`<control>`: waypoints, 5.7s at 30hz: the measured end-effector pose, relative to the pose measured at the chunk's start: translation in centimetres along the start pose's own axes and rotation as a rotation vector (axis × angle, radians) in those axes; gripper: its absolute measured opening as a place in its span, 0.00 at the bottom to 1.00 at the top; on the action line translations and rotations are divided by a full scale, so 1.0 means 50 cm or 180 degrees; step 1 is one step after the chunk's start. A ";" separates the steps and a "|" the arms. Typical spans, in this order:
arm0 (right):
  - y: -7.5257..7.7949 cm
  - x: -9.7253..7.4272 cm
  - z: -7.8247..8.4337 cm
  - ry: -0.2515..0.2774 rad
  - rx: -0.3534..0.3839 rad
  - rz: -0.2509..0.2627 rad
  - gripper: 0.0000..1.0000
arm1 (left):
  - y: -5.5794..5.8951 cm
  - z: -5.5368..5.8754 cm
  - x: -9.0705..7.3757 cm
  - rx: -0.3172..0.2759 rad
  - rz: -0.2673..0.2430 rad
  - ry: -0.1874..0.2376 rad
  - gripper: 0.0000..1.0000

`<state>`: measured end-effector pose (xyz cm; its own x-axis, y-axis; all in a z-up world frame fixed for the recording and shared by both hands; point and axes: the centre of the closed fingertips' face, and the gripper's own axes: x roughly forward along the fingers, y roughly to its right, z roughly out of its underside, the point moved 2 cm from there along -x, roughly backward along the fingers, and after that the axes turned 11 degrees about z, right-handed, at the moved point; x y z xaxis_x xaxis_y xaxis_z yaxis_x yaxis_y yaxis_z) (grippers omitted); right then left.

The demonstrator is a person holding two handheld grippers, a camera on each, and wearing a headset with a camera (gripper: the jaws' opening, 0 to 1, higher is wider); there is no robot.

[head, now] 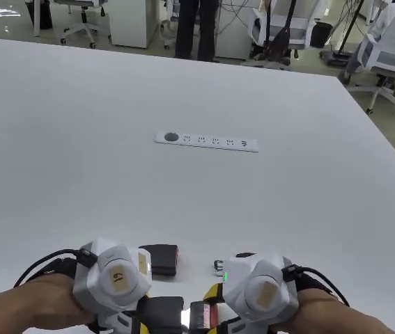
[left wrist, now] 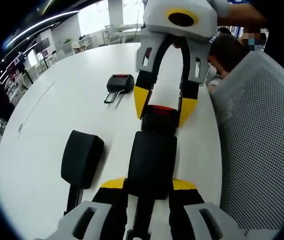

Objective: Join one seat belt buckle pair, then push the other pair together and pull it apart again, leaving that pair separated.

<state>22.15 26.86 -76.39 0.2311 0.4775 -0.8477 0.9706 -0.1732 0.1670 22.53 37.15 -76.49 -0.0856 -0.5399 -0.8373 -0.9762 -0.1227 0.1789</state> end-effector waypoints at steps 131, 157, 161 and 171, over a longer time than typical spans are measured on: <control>0.216 -0.035 0.120 -0.0150 -0.0066 0.0408 0.31 | -0.189 0.002 -0.057 0.0105 -0.0186 -0.0332 0.31; 0.200 -0.017 0.092 -0.0090 -0.0140 0.0353 0.31 | -0.187 0.005 -0.049 0.0135 -0.0179 -0.0331 0.31; 0.198 -0.010 0.081 -0.0057 -0.0130 0.0348 0.31 | -0.187 0.004 -0.048 0.0140 -0.0173 -0.0333 0.31; 0.192 0.000 0.047 0.0015 -0.0121 0.0347 0.30 | -0.186 -0.008 -0.042 0.0165 -0.0158 -0.0329 0.31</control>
<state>31.33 23.19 -75.97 0.3356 0.4618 -0.8211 0.9416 -0.1916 0.2771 31.85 39.09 -76.17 -0.0543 -0.4451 -0.8938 -0.9885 -0.1024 0.1111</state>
